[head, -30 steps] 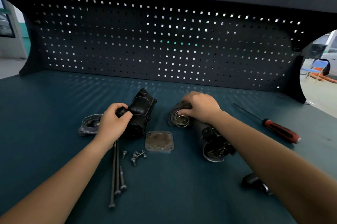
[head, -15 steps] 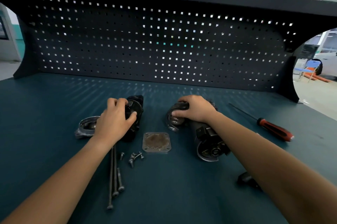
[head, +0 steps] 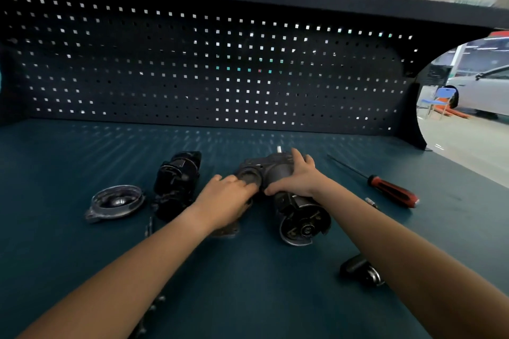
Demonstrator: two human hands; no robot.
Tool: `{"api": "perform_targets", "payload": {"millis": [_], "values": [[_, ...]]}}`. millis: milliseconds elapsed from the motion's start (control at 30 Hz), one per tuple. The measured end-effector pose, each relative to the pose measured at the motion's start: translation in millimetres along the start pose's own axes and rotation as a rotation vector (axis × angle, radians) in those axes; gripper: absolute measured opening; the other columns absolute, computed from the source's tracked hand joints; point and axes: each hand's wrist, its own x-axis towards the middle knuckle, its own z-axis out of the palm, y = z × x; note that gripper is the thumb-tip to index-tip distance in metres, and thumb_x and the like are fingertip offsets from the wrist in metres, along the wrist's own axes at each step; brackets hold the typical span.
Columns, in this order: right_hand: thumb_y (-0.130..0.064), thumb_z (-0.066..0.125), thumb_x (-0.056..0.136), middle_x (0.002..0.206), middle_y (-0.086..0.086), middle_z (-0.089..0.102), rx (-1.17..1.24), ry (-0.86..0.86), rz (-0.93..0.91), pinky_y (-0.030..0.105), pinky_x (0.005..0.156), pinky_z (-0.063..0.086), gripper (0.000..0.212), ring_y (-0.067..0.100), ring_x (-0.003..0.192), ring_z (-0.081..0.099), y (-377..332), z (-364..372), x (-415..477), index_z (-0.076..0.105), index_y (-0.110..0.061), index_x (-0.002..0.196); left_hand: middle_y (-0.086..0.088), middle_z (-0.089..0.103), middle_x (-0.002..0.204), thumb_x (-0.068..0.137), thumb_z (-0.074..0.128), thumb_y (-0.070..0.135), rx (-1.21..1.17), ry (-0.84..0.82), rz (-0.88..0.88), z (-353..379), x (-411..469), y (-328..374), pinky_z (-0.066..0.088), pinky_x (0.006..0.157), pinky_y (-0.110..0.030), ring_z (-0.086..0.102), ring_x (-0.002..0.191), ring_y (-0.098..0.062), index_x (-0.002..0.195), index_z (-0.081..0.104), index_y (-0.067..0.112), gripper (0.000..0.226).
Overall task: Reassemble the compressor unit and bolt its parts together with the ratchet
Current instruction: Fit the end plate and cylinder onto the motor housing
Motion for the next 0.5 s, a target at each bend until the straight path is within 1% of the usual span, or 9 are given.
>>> {"api": "perform_targets", "payload": {"millis": [67,100,167,233,300,367,400,433,500], "values": [[-0.03,0.081,0.067,0.155,0.005,-0.019,0.086,-0.01,0.001,0.037,0.103,0.033,0.119,0.029,0.142,0.015,2,-2,0,-0.006,-0.028,0.149,0.003,0.06,0.117,0.095,0.039,0.019,0.048,0.051,-0.03,5,-1,-5,0.035,0.086,-0.033,0.05,0.114,-0.022,0.128,0.042,0.025,0.034],[-0.029,0.081,0.067,0.155,0.004,-0.02,0.111,-0.012,0.003,0.037,0.102,0.034,0.119,0.029,0.142,0.016,3,-3,-1,-0.005,-0.029,0.149,0.003,0.061,0.115,0.094,0.039,0.017,0.068,0.051,-0.036,6,-2,-6,0.034,0.084,-0.033,0.051,0.112,-0.023,0.125,0.044,0.023,0.032],[-0.026,0.082,0.066,0.155,0.004,-0.019,0.144,-0.011,0.008,0.038,0.102,0.036,0.12,0.03,0.141,0.017,3,-3,-1,-0.005,-0.031,0.149,0.0,0.061,0.112,0.093,0.041,0.013,0.12,0.004,-0.054,6,-2,-9,0.035,0.08,-0.032,0.054,0.109,-0.024,0.117,0.048,0.019,0.026],[-0.025,0.082,0.065,0.155,0.005,-0.016,0.174,-0.005,0.027,0.04,0.102,0.038,0.121,0.031,0.14,0.021,2,-4,-3,-0.005,-0.033,0.149,-0.002,0.06,0.113,0.092,0.041,0.01,0.158,-0.046,-0.099,8,-2,-15,0.036,0.078,-0.032,0.056,0.107,-0.025,0.113,0.051,0.016,0.024],[-0.023,0.083,0.065,0.156,0.006,-0.012,0.208,0.004,0.036,0.04,0.102,0.039,0.121,0.032,0.139,0.023,0,-4,-6,-0.004,-0.033,0.148,-0.003,0.057,0.115,0.094,0.04,0.013,0.162,-0.07,-0.145,7,-3,-19,0.037,0.08,-0.033,0.055,0.107,-0.024,0.114,0.051,0.016,0.023],[-0.024,0.082,0.066,0.156,0.008,-0.007,0.196,0.027,0.023,0.039,0.102,0.038,0.118,0.032,0.137,0.026,-2,-2,-9,-0.001,-0.032,0.149,-0.004,0.049,0.12,0.096,0.041,0.024,0.124,-0.06,-0.168,2,-6,-18,0.038,0.085,-0.034,0.05,0.112,-0.025,0.118,0.051,0.016,0.026],[-0.027,0.081,0.068,0.156,0.008,-0.006,0.127,0.058,0.009,0.04,0.102,0.036,0.114,0.034,0.137,0.027,-3,0,-10,0.0,-0.031,0.149,-0.004,0.047,0.121,0.095,0.043,0.029,0.072,-0.041,-0.17,-2,-9,-15,0.039,0.087,-0.035,0.048,0.113,-0.024,0.12,0.05,0.016,0.029],[-0.031,0.078,0.071,0.156,0.008,-0.007,0.0,0.107,-0.009,0.044,0.105,0.032,0.109,0.036,0.138,0.023,-5,3,-9,0.001,-0.03,0.149,-0.003,0.047,0.121,0.094,0.045,0.034,-0.013,-0.03,-0.161,-7,-14,-10,0.041,0.088,-0.035,0.049,0.112,-0.023,0.121,0.051,0.018,0.033],[-0.04,0.067,0.079,0.157,0.003,-0.009,-0.335,0.252,-0.088,0.057,0.108,0.019,0.094,0.038,0.141,0.008,-12,10,-6,0.004,-0.027,0.149,0.003,0.056,0.117,0.086,0.052,0.046,-0.3,-0.082,-0.129,-15,-26,1,0.048,0.085,-0.033,0.056,0.105,-0.018,0.119,0.053,0.024,0.04]]}}
